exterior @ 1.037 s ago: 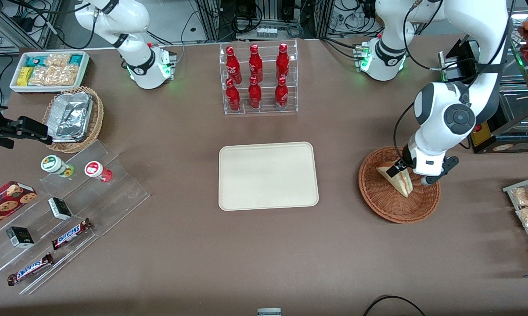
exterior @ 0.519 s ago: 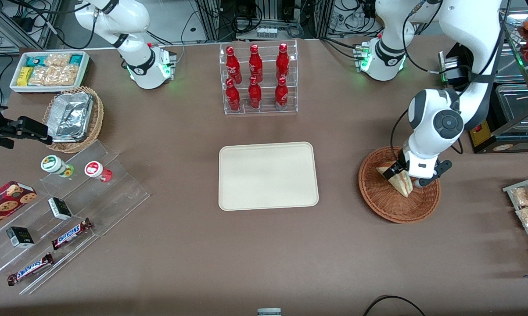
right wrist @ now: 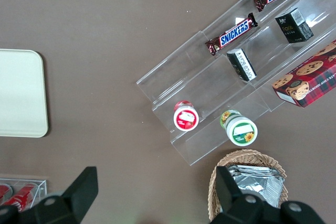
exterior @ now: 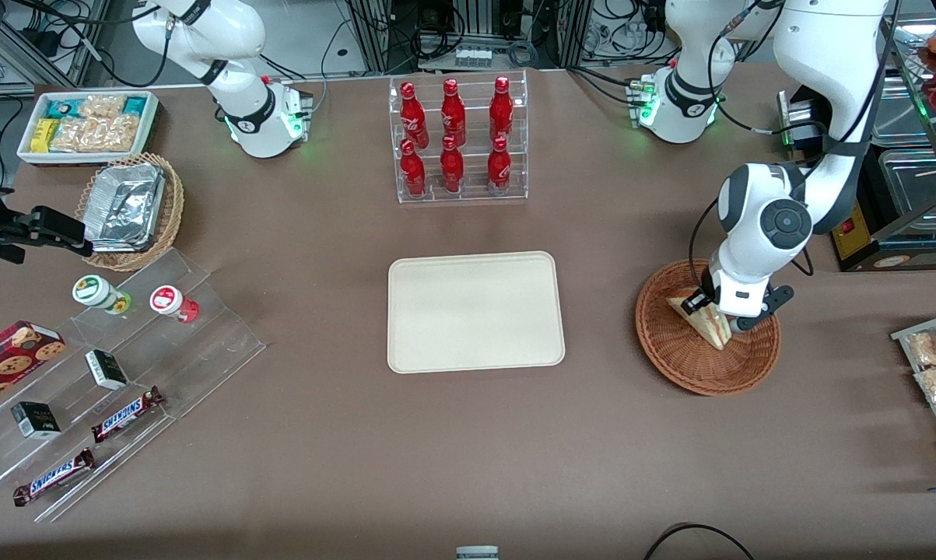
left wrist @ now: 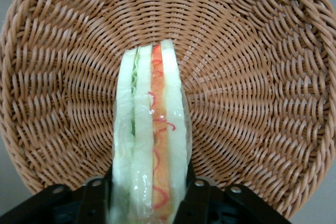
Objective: Place sandwich from basket to tray
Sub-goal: 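Close the left gripper on the sandwich and lift it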
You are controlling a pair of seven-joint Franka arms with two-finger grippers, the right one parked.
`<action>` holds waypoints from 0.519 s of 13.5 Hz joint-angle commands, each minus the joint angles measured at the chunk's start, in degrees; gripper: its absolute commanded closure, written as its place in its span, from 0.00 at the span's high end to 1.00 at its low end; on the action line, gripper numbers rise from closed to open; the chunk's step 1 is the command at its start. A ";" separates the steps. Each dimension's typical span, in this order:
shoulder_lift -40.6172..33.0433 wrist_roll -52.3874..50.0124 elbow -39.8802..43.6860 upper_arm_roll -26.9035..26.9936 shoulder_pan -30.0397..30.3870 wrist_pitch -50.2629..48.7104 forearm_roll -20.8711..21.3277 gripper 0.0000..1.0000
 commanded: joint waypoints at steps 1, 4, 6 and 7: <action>-4.49 3.84 0.07 0.39 -0.11 -5.54 0.69 0.00; -5.56 7.98 6.19 0.22 -0.29 -15.01 0.60 0.00; -4.51 11.23 13.48 -0.05 -0.90 -23.89 0.34 0.00; -4.07 12.03 15.96 -0.48 -1.17 -26.54 0.25 0.00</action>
